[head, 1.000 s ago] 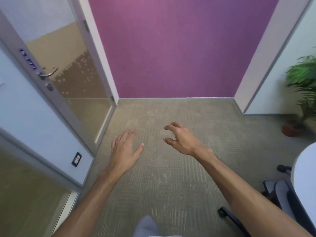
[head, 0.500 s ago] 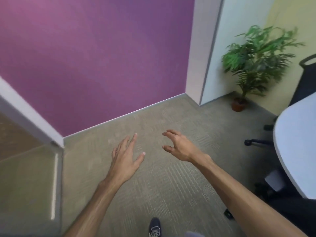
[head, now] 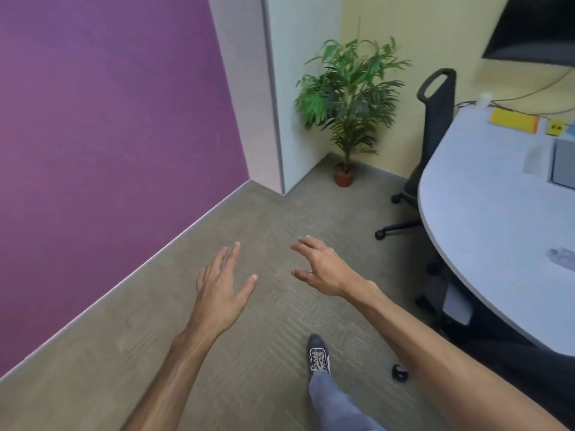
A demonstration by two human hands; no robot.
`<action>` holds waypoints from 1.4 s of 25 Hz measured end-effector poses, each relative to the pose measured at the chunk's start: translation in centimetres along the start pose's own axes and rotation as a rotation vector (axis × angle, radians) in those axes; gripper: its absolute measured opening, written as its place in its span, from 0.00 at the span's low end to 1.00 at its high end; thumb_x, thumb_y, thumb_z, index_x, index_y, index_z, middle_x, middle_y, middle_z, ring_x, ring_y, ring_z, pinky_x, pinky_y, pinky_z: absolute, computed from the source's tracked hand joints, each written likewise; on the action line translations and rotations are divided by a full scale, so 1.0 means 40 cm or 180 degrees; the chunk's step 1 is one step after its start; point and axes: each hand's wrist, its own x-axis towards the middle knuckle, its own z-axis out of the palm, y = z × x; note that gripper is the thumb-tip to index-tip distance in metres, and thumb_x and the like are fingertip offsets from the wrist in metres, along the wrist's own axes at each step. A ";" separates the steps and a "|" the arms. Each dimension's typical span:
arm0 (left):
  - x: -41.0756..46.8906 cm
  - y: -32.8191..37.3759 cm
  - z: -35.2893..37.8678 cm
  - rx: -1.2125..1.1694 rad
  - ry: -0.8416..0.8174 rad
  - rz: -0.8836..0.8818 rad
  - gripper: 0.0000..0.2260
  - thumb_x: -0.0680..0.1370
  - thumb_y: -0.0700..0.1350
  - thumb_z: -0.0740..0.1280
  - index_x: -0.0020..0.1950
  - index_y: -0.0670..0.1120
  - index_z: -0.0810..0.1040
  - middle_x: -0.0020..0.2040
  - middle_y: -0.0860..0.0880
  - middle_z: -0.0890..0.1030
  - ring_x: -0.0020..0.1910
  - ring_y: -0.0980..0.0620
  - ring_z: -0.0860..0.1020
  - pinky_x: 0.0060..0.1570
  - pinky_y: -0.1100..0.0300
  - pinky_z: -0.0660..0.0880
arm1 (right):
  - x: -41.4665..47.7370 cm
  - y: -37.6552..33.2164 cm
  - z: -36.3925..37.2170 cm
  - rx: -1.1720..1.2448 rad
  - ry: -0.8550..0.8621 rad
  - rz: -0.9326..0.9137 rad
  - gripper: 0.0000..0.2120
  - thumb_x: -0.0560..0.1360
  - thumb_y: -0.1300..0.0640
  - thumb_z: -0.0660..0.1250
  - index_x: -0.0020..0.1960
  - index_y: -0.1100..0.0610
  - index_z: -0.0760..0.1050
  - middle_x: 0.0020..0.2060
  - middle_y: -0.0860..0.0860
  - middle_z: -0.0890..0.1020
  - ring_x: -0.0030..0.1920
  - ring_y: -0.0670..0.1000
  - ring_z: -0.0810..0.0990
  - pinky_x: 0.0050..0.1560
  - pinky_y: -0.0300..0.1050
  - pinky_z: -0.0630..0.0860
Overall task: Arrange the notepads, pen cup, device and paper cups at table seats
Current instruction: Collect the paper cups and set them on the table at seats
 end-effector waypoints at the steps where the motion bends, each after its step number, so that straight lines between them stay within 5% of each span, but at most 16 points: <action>1: 0.066 0.009 0.018 -0.0033 -0.0049 0.0058 0.33 0.79 0.56 0.65 0.81 0.53 0.54 0.79 0.45 0.59 0.78 0.48 0.56 0.75 0.47 0.54 | 0.040 0.038 -0.013 0.0004 0.0059 0.0075 0.31 0.78 0.47 0.67 0.77 0.55 0.63 0.78 0.57 0.62 0.80 0.56 0.55 0.76 0.57 0.60; 26: 1.650 0.597 0.526 -0.0219 -0.1373 0.1901 0.34 0.79 0.58 0.64 0.81 0.54 0.53 0.80 0.46 0.58 0.79 0.49 0.55 0.75 0.43 0.56 | 0.819 0.930 -0.634 0.0338 0.1295 0.1961 0.30 0.79 0.46 0.65 0.78 0.52 0.62 0.78 0.54 0.62 0.79 0.53 0.56 0.77 0.52 0.56; 35: 1.994 0.908 0.669 -0.0665 -0.1980 0.2736 0.32 0.79 0.58 0.63 0.80 0.56 0.53 0.80 0.51 0.56 0.79 0.54 0.53 0.77 0.49 0.55 | 0.872 1.166 -0.842 0.0445 0.2069 0.2938 0.27 0.80 0.46 0.64 0.77 0.50 0.63 0.78 0.52 0.63 0.78 0.54 0.60 0.76 0.51 0.58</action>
